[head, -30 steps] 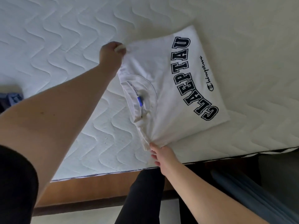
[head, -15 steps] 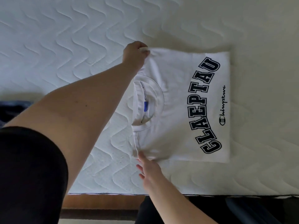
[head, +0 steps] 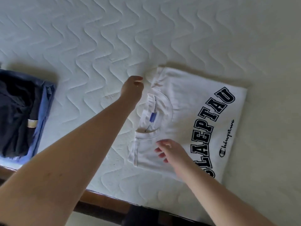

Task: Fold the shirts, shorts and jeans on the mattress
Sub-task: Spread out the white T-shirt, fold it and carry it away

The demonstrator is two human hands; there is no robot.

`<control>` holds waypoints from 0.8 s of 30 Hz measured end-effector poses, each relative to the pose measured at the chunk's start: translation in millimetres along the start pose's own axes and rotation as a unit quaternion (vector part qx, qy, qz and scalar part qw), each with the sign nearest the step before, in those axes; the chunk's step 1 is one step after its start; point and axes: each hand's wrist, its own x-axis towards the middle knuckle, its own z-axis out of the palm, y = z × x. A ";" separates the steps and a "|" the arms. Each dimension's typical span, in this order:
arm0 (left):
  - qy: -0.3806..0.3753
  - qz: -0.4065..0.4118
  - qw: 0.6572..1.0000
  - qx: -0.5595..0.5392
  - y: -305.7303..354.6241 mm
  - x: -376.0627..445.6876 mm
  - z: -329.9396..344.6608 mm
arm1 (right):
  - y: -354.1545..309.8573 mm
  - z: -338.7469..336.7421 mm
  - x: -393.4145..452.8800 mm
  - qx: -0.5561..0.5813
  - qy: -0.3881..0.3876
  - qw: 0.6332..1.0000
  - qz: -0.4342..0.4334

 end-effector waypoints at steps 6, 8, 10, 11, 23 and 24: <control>0.021 -0.042 0.993 -0.112 -42.7 -54.0 -13.5 | -80.7 -55.1 40.0 -0.179 0.042 0.966 -0.180; 0.044 -0.091 0.983 -0.152 -61.1 -71.1 -14.0 | -104.5 -58.9 55.3 -0.236 0.055 0.944 -0.223; 0.068 -0.138 0.968 -0.197 -77.5 -87.4 -12.4 | -123.5 -61.3 67.2 -0.290 0.070 0.916 -0.269; 0.079 -0.155 0.963 -0.208 -85.4 -96.7 -10.9 | -131.9 -61.9 71.9 -0.314 0.074 0.900 -0.293; 0.304 -0.333 0.876 -0.172 -169.4 -217.2 17.3 | -199.0 -69.6 138.8 -0.534 0.181 0.778 -0.277; 0.288 -0.369 0.860 -0.203 -171.9 -225.2 24.2 | -202.6 -73.5 141.6 -0.534 0.182 0.779 -0.274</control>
